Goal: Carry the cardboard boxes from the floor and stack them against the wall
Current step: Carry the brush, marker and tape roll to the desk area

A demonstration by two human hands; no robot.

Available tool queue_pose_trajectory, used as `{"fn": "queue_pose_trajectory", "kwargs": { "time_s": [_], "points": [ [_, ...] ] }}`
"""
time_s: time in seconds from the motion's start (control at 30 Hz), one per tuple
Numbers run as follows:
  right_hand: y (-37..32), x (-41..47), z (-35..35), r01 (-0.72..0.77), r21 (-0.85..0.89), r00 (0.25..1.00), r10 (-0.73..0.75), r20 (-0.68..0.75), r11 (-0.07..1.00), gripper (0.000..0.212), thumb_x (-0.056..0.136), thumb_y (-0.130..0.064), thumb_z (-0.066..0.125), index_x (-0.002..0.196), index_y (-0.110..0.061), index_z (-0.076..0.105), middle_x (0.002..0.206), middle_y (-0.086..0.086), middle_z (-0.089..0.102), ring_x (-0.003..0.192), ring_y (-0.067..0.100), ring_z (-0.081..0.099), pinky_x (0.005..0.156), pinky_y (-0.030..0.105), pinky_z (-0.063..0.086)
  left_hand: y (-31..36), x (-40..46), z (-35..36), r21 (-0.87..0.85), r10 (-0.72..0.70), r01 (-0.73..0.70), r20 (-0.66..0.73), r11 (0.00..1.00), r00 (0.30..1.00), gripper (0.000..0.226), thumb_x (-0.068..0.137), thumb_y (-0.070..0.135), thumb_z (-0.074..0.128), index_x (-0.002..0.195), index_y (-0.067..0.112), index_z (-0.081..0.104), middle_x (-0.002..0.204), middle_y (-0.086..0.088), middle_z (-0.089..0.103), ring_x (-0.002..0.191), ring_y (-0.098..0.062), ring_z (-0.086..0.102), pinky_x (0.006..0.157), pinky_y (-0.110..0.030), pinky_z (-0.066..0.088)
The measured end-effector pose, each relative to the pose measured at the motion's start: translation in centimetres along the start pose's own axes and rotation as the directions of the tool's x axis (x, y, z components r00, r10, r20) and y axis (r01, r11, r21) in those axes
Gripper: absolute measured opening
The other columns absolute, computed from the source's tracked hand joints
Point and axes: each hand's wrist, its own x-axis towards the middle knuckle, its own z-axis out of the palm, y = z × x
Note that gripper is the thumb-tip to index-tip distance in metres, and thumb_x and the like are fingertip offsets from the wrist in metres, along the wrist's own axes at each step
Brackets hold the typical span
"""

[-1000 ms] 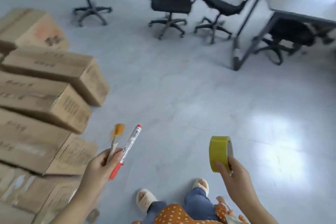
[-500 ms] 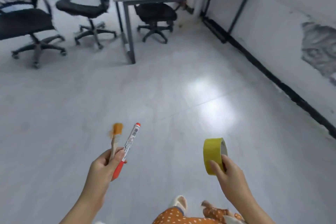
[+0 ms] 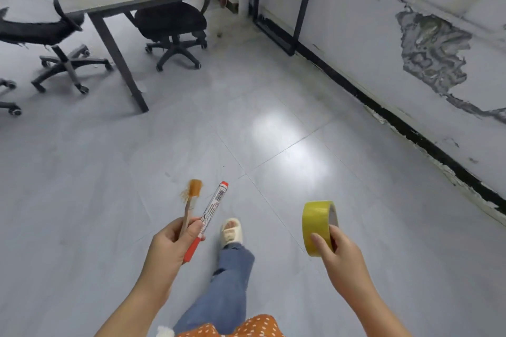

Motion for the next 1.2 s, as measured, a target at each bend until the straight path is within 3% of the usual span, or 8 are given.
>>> {"fn": "queue_pose_trajectory", "kwargs": {
  "time_s": [0.23,0.4,0.6,0.8,0.87,1.0,1.2],
  "points": [
    [-4.4,15.6,-1.1,0.026,-0.013,1.0,-0.026,0.004,1.0,0.016,0.091,-0.015,0.062,0.076,-0.018,0.059,0.061,-0.009,0.055,0.056,-0.006,0.051,0.054,0.012,0.038,7.6,14.8,4.7,0.023,0.02,-0.02,-0.019,1.0,1.0,0.019,0.086,0.035,0.061,0.091,0.019,0.069,0.067,0.006,0.069,0.062,0.004,0.06,0.061,-0.027,0.04],
    [-8.8,26.1,-3.5,0.064,-0.053,0.998,-0.064,0.003,0.997,0.023,0.091,-0.015,0.062,0.071,-0.025,0.054,0.056,-0.011,0.051,0.058,-0.005,0.051,0.054,0.012,0.038,15.4,24.3,9.5,0.028,0.045,-0.045,0.03,0.999,0.999,0.015,0.088,0.032,0.061,0.091,0.02,0.07,0.066,0.006,0.068,0.067,-0.005,0.057,0.06,-0.024,0.038],
    [-11.3,38.9,-5.4,0.06,-0.019,0.998,-0.061,-0.033,0.998,0.025,0.089,-0.012,0.064,0.067,-0.017,0.055,0.049,-0.011,0.047,0.052,-0.001,0.047,0.051,0.013,0.036,22.0,34.0,15.1,0.04,0.076,-0.078,0.046,0.996,0.996,0.014,0.089,0.03,0.062,0.091,0.019,0.069,0.066,0.006,0.068,0.058,0.006,0.057,0.058,-0.024,0.037],
    [-13.7,55.2,-7.6,0.1,-0.092,0.994,-0.096,0.041,0.991,0.018,0.09,-0.016,0.064,0.075,-0.007,0.059,0.057,-0.007,0.052,0.053,0.006,0.045,0.054,0.019,0.035,27.5,45.5,21.4,0.007,0.068,-0.068,-0.041,0.998,0.997,0.014,0.09,0.03,0.061,0.09,0.019,0.069,0.064,0.005,0.065,0.056,0.006,0.056,0.057,-0.026,0.035],
    [-15.3,60.8,-8.9,0.132,-0.126,0.99,-0.125,0.063,0.983,0.019,0.09,-0.017,0.064,0.073,-0.011,0.057,0.058,-0.006,0.051,0.054,0.006,0.045,0.055,0.019,0.035,29.6,49.1,23.8,-0.023,0.066,-0.068,-0.093,0.997,0.993,0.018,0.09,0.03,0.061,0.085,0.014,0.068,0.063,0.0,0.059,0.048,0.002,0.051,0.055,-0.026,0.032],
    [-18.7,71.6,-10.6,0.177,-0.199,0.978,-0.149,0.145,0.964,0.02,0.09,-0.019,0.064,0.078,-0.005,0.058,0.06,-0.003,0.048,0.058,0.01,0.043,0.058,0.021,0.035,33.6,55.8,27.7,-0.088,0.037,-0.053,-0.173,0.995,0.984,0.015,0.091,0.027,0.06,0.086,0.016,0.069,0.058,0.006,0.06,0.044,0.001,0.044,0.053,-0.025,0.031],
    [-24.9,86.3,-8.2,0.241,-0.238,0.948,-0.176,0.264,0.941,0.022,0.091,-0.023,0.062,0.077,-0.008,0.055,0.06,-0.004,0.046,0.059,0.014,0.042,0.055,0.024,0.032,38.1,65.8,28.1,-0.138,-0.005,-0.036,-0.285,0.99,0.959,0.014,0.09,0.021,0.063,0.078,0.018,0.07,0.058,-0.002,0.052,0.042,-0.007,0.034,0.048,-0.023,0.029]
  ]
}}
